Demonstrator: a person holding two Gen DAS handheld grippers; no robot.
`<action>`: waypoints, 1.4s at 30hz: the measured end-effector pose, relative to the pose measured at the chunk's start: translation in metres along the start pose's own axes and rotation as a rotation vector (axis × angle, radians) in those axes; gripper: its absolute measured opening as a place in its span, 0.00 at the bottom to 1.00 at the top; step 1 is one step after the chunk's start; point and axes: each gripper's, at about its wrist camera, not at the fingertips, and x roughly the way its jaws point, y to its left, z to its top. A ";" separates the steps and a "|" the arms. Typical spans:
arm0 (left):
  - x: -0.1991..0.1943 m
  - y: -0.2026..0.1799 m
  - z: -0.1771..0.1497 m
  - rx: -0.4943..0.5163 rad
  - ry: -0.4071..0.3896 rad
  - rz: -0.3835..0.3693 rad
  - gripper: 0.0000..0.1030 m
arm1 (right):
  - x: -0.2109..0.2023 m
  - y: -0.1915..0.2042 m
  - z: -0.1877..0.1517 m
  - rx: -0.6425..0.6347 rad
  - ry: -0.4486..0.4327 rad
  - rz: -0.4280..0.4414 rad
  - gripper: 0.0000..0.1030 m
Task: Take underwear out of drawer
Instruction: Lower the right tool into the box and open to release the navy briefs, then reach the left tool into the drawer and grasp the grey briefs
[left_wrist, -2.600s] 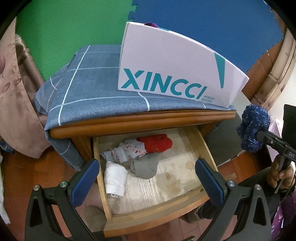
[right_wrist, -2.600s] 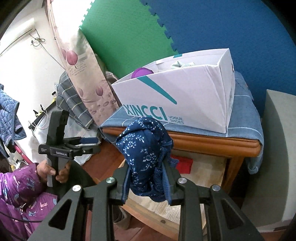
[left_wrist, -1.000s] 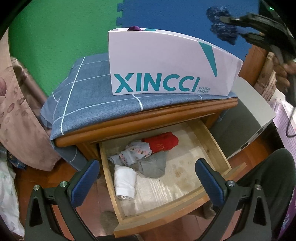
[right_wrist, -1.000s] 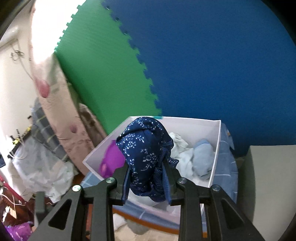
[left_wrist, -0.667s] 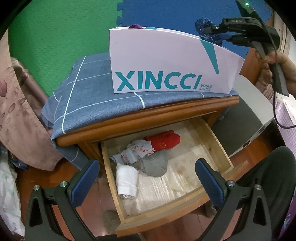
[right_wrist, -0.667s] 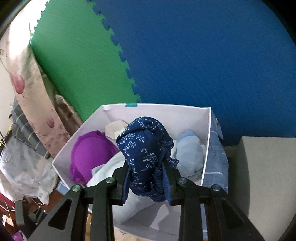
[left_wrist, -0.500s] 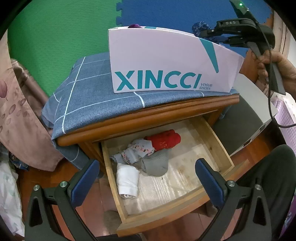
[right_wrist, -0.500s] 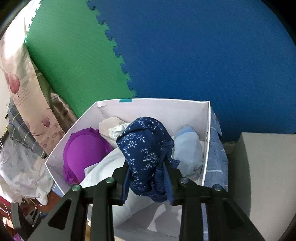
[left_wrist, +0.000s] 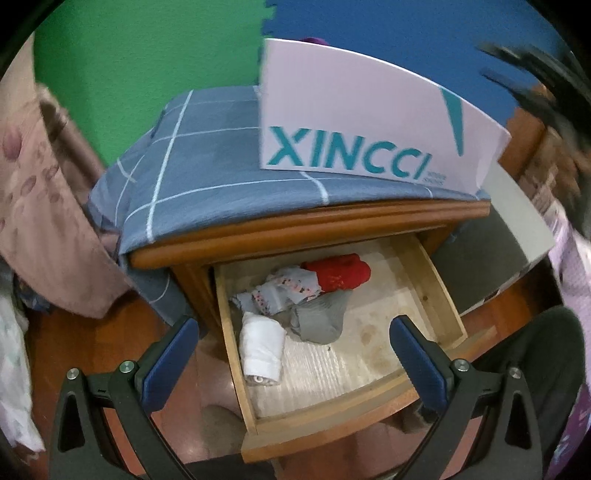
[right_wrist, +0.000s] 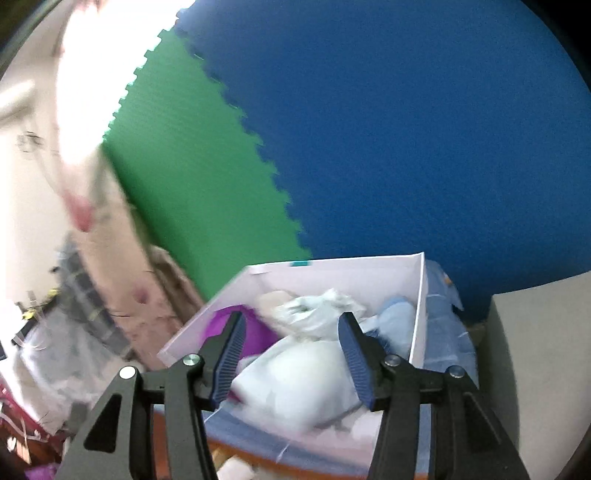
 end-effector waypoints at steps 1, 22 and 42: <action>0.000 0.004 0.000 -0.018 0.003 -0.004 1.00 | -0.011 0.002 -0.011 -0.009 -0.004 0.018 0.51; 0.125 -0.063 -0.012 -0.064 0.271 -0.051 0.99 | -0.086 -0.087 -0.119 0.328 0.067 0.117 0.52; 0.225 -0.139 -0.023 0.342 0.587 0.348 0.96 | -0.096 -0.080 -0.121 0.283 0.106 0.228 0.52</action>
